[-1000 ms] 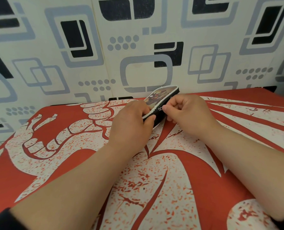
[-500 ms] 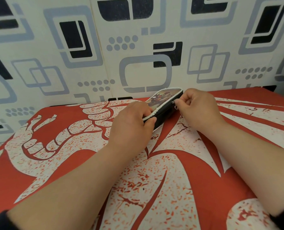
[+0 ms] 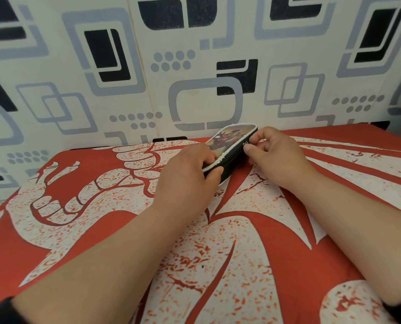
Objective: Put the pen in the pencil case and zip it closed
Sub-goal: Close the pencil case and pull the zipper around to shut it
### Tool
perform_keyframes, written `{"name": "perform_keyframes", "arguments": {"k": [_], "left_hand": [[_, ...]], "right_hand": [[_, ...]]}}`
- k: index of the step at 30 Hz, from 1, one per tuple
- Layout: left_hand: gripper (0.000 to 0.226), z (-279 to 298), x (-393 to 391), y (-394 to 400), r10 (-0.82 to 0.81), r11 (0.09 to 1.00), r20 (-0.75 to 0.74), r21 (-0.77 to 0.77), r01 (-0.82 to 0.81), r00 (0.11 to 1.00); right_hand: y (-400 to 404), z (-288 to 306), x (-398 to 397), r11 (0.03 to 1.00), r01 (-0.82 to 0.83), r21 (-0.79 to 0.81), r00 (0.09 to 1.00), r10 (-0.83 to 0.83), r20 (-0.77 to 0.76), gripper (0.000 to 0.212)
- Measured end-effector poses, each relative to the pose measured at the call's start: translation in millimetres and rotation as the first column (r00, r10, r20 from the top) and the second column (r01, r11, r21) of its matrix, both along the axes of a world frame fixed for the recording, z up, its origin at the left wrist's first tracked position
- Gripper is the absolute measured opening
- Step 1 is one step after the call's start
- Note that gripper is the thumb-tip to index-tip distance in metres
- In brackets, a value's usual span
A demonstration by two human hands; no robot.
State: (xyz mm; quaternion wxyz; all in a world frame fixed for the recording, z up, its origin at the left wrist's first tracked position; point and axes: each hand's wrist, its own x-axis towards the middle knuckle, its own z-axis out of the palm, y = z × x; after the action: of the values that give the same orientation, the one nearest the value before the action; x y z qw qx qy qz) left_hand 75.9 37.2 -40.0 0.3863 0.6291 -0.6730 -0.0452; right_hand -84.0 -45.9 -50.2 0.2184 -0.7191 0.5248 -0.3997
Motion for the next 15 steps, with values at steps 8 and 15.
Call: {"name": "perform_keyframes", "arguments": {"k": [8, 15], "left_hand": [[0.009, -4, 5, -4, -0.065, 0.996, 0.039, 0.067, 0.062, 0.997], [0.019, -2, 25, -9, -0.060, 0.989, -0.080, 0.131, 0.070, 0.995]], "right_hand": [[-2, 1, -5, 0.995, 0.095, 0.042, 0.994, -0.097, 0.040, 0.020], [-5, 2, -7, 0.987, 0.152, 0.048, 0.987, -0.154, 0.041, 0.013]]}}
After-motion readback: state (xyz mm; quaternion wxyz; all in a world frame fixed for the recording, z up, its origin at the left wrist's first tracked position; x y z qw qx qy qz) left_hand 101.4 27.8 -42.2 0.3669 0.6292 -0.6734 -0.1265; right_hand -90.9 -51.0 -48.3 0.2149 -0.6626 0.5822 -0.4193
